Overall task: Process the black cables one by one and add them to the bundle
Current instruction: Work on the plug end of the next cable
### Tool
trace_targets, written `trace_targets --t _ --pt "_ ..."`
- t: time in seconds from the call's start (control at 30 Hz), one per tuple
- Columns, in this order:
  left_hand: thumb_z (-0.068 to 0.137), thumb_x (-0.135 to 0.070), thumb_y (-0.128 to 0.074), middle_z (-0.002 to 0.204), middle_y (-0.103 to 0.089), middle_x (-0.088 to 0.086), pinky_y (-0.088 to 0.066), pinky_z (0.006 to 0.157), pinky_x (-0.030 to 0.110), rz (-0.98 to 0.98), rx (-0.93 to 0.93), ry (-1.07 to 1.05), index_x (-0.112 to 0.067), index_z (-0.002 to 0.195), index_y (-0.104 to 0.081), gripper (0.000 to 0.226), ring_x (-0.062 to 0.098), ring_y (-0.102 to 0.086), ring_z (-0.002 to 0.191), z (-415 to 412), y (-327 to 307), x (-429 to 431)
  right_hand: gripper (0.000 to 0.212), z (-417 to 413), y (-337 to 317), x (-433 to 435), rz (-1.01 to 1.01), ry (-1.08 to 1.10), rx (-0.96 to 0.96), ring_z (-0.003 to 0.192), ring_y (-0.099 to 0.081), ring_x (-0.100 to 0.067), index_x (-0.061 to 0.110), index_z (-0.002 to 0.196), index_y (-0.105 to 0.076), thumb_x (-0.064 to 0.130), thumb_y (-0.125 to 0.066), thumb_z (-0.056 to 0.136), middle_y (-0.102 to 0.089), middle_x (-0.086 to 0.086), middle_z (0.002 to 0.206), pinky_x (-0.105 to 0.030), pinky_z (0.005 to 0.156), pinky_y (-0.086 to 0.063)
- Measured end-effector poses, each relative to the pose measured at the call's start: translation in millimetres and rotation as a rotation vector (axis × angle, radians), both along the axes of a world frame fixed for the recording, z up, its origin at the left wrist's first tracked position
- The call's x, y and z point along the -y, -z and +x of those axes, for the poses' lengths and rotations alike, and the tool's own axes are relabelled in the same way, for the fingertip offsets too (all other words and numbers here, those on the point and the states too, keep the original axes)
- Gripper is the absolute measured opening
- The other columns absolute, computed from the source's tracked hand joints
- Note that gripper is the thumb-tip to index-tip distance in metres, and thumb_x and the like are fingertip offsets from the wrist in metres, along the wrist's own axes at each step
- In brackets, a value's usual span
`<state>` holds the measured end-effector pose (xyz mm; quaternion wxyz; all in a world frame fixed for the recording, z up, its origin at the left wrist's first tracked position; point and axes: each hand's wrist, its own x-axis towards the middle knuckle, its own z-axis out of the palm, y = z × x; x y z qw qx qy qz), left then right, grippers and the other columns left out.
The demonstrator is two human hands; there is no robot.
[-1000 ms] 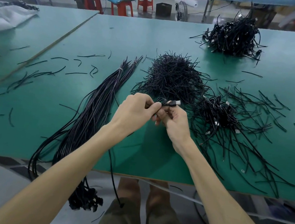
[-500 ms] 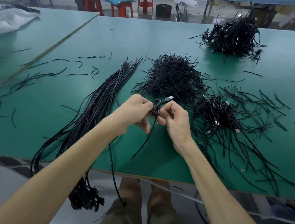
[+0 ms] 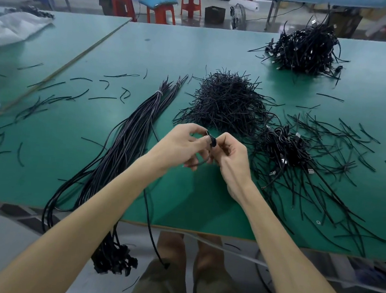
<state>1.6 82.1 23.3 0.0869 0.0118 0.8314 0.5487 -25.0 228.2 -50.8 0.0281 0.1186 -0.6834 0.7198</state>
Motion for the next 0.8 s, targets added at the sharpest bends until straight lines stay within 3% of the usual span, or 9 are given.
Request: trace_targets --t 0.07,0.13,0.2,0.23,0.33,0.43,0.53,0.63,0.8 --pt "0.100 -0.027 -0.066 0.081 -0.065 0.003 -0.046 0.054 0.023 -0.102 -0.107 -0.028 -0.013 0.130 -0.063 0.034 0.013 -0.054 0.054 -5 7 11 0.025 0 -1 0 0.015 -0.008 0.007 0.057 -0.052 -0.014 0.007 0.077 -0.054 -0.008 -0.053 0.098 -0.058 -0.004 0.066 -0.017 0.058 -0.042" --pt "0.097 -0.029 -0.070 0.108 -0.063 0.002 -0.051 0.063 0.019 -0.134 -0.196 0.006 -0.024 0.133 -0.065 0.037 0.009 -0.062 0.073 -7 11 22 0.019 0 0 1 0.038 -0.038 0.007 0.057 -0.053 -0.014 0.000 0.080 -0.055 -0.007 -0.053 0.098 -0.058 -0.007 0.068 -0.016 0.057 -0.042" --pt "0.097 -0.023 -0.070 0.127 -0.064 -0.001 -0.054 0.082 0.022 -0.131 -0.262 0.101 -0.023 0.130 -0.069 0.033 0.010 -0.067 0.101 -11 14 29 0.021 -1 0 1 0.058 -0.056 0.009 0.059 -0.054 -0.017 0.003 0.080 -0.055 -0.006 -0.054 0.099 -0.058 -0.007 0.068 -0.018 0.060 -0.043" --pt "0.097 -0.019 -0.069 0.126 -0.068 0.000 -0.053 0.084 0.023 -0.129 -0.278 0.142 -0.020 0.124 -0.072 0.027 0.012 -0.068 0.103 -13 15 30 0.023 -1 1 1 0.065 -0.055 0.012 0.060 -0.054 -0.019 0.006 0.079 -0.054 -0.006 -0.054 0.099 -0.058 -0.007 0.069 -0.021 0.061 -0.044" --pt "0.098 -0.023 -0.069 0.090 -0.077 -0.005 -0.048 0.069 0.027 -0.184 -0.289 0.080 -0.021 0.102 -0.078 0.011 0.015 -0.069 0.076 -14 19 25 0.016 -2 2 1 0.076 -0.037 0.019 0.062 -0.055 -0.021 -0.002 0.083 -0.054 -0.010 -0.054 0.097 -0.060 -0.012 0.074 -0.026 0.062 -0.047" --pt "0.098 -0.040 -0.067 0.068 -0.068 -0.015 -0.043 0.060 0.022 -0.336 -0.341 -0.046 -0.031 0.087 -0.075 0.017 0.005 -0.063 0.063 -14 23 20 0.015 -2 4 1 0.105 -0.020 0.025 0.061 -0.056 -0.018 -0.002 0.084 -0.052 -0.006 -0.055 0.098 -0.062 -0.009 0.072 -0.027 0.064 -0.048" --pt "0.098 -0.046 -0.064 0.063 -0.061 -0.007 -0.053 0.062 0.034 -0.385 -0.346 -0.097 -0.023 0.083 -0.074 0.029 0.013 -0.059 0.058 -12 22 14 0.022 -2 3 1 0.117 -0.011 0.024 0.061 -0.056 -0.019 0.007 0.079 -0.053 -0.004 -0.056 0.098 -0.061 -0.008 0.069 -0.033 0.066 -0.049" --pt "0.099 -0.046 -0.062 0.058 -0.055 -0.006 -0.052 0.062 0.037 -0.419 -0.312 -0.128 -0.016 0.078 -0.072 0.038 0.018 -0.054 0.056 -15 19 11 0.027 -2 2 2 0.118 -0.007 0.020 0.061 -0.055 -0.020 0.010 0.076 -0.053 -0.006 -0.056 0.098 -0.059 -0.008 0.068 -0.034 0.065 -0.048" --pt "0.099 -0.041 -0.064 0.050 -0.059 -0.006 -0.041 0.047 0.017 -0.340 -0.273 -0.082 -0.018 0.078 -0.072 0.032 0.006 -0.057 0.045 -16 18 14 0.021 -3 2 2 0.114 0.012 0.029 0.060 -0.056 -0.019 0.005 0.079 -0.055 -0.003 -0.058 0.098 -0.061 -0.009 0.070 -0.037 0.065 -0.050"
